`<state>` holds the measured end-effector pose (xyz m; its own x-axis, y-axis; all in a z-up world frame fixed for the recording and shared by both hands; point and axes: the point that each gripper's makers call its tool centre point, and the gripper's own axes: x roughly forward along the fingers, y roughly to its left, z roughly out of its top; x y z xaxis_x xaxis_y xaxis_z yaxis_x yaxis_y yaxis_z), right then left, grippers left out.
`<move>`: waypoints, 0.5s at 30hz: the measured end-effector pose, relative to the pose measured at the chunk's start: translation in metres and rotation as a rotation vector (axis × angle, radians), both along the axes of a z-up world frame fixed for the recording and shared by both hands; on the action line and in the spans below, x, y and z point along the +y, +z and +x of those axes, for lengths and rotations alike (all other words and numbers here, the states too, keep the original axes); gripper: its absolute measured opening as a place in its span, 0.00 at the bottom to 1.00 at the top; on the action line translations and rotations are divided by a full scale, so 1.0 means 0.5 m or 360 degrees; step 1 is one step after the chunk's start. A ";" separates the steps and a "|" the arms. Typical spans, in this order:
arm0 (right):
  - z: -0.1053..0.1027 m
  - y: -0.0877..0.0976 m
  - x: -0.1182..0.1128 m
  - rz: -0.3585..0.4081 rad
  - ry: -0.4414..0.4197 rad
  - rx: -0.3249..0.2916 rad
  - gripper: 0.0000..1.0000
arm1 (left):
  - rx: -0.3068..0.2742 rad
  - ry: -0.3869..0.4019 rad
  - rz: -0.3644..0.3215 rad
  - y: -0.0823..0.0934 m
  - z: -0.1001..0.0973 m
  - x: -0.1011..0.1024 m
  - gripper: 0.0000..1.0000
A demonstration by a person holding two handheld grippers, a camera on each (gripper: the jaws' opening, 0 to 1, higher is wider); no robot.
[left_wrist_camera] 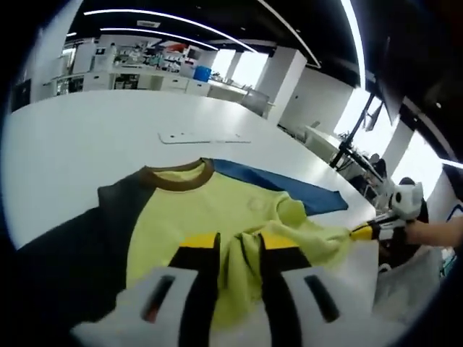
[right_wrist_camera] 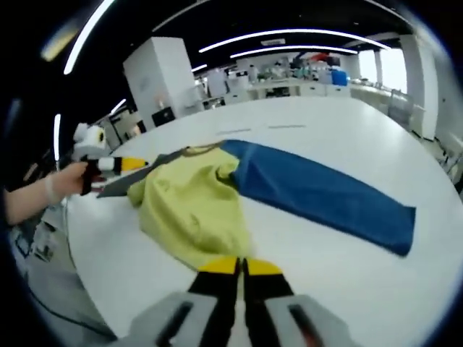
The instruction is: Fold the garment on the visible template until the final outline fits inside the template.
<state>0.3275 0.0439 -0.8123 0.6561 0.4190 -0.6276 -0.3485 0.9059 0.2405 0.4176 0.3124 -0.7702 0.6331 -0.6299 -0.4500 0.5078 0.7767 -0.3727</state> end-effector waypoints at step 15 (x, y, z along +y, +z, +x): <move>0.043 0.030 -0.033 0.0050 -0.0077 -0.0044 0.00 | 0.0108 -0.0143 0.0128 -0.072 -0.157 -0.031 0.18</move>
<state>0.3488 0.0273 -0.7975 0.6931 0.4056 -0.5959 -0.3112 0.9140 0.2601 0.3393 0.2971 -0.8061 0.5421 -0.6429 -0.5412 0.5522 0.7580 -0.3473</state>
